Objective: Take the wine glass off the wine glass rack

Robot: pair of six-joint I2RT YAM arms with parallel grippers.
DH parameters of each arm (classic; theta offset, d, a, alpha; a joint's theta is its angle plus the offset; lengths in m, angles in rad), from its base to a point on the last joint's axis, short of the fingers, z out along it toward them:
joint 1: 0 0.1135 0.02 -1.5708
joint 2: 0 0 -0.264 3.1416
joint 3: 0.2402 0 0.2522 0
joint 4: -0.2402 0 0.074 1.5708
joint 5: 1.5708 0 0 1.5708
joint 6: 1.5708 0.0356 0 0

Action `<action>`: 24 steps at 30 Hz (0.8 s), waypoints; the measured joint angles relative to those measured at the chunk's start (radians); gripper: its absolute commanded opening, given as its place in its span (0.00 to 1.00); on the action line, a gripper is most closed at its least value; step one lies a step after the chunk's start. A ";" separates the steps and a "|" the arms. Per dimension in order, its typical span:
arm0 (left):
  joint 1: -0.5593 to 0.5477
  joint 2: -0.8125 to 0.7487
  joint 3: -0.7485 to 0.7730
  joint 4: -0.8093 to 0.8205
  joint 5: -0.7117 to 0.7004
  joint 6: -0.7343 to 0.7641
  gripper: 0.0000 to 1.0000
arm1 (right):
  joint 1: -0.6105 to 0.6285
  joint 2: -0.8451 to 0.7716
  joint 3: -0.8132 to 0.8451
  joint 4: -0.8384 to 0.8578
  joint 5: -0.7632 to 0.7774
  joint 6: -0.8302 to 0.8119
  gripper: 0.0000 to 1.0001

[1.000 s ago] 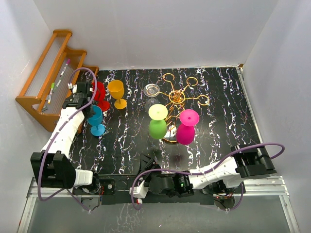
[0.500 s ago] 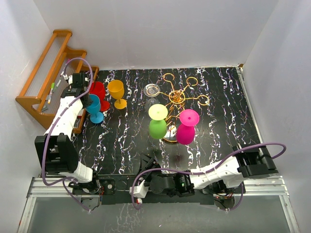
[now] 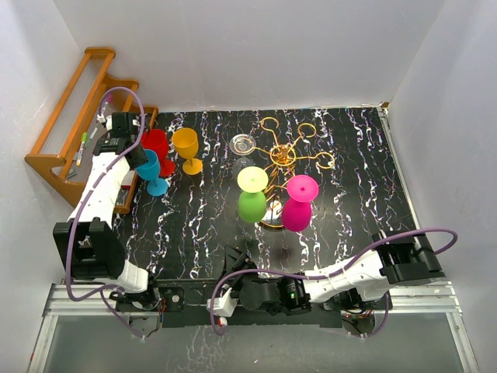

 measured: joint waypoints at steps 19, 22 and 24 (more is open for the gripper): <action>0.000 -0.654 -0.208 0.079 0.159 0.003 0.50 | -0.002 0.063 0.378 -0.015 -0.004 0.035 0.57; 0.000 -0.631 -0.235 0.080 0.163 0.005 0.49 | -0.004 0.062 0.457 -0.006 -0.005 0.036 0.57; 0.000 -0.604 -0.252 0.080 0.171 0.004 0.50 | -0.010 0.058 0.499 0.010 -0.004 0.034 0.57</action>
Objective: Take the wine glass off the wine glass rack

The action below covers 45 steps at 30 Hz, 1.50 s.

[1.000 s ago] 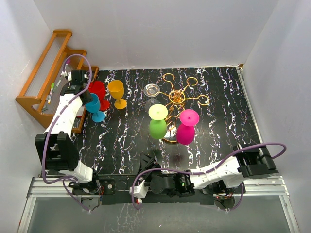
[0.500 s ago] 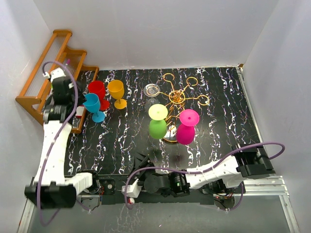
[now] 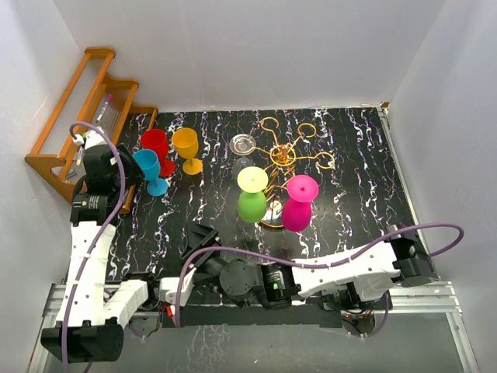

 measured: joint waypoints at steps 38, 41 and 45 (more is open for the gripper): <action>0.000 0.050 -0.091 0.145 0.450 -0.094 0.51 | -1.384 -0.502 0.290 -0.997 -0.818 1.818 0.60; 0.000 0.051 -0.094 0.146 0.456 -0.086 0.51 | -1.384 -0.579 0.274 -1.026 -0.808 1.879 0.60; 0.000 0.051 -0.112 0.162 0.459 -0.079 0.51 | -1.384 -0.679 0.225 -1.072 -0.810 1.951 0.59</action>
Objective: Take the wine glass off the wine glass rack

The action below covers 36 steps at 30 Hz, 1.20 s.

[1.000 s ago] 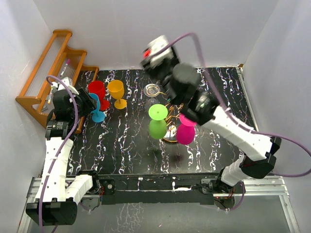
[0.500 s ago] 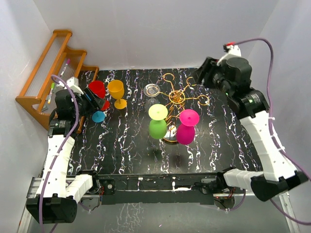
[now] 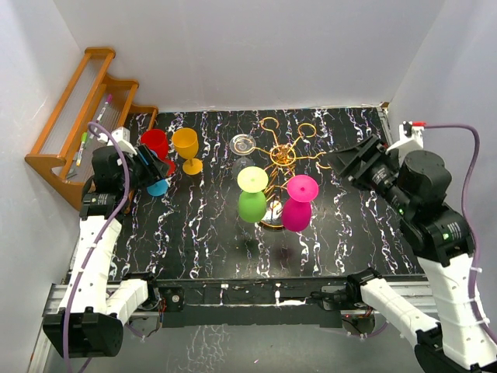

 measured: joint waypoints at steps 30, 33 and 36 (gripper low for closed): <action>0.000 -0.150 -0.270 0.190 0.088 -0.022 0.51 | 0.000 -0.178 -0.360 0.054 -0.235 0.185 0.39; 0.000 -0.148 -0.274 0.189 0.088 -0.022 0.51 | 0.000 -0.179 -0.369 0.072 -0.241 0.186 0.30; 0.000 -0.148 -0.274 0.190 0.088 -0.022 0.51 | 0.000 -0.180 -0.387 0.090 -0.251 0.190 0.27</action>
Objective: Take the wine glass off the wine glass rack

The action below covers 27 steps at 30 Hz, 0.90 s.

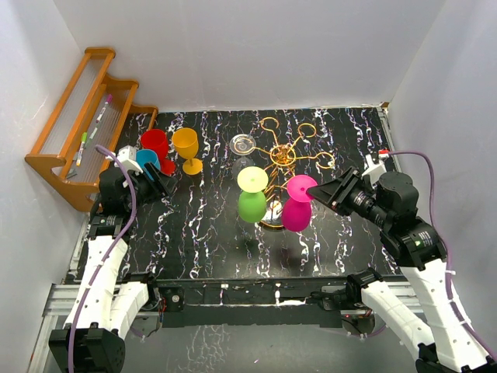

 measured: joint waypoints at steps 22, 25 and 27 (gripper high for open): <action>0.000 0.006 0.000 0.000 0.000 0.000 0.52 | 0.000 -0.040 0.017 0.035 0.035 0.045 0.08; 0.000 0.006 0.000 0.000 0.000 0.000 0.52 | 0.000 -0.044 0.017 0.044 0.048 0.057 0.08; 0.000 0.006 0.000 0.000 0.000 0.000 0.52 | 0.000 -0.044 0.017 0.056 0.051 0.067 0.08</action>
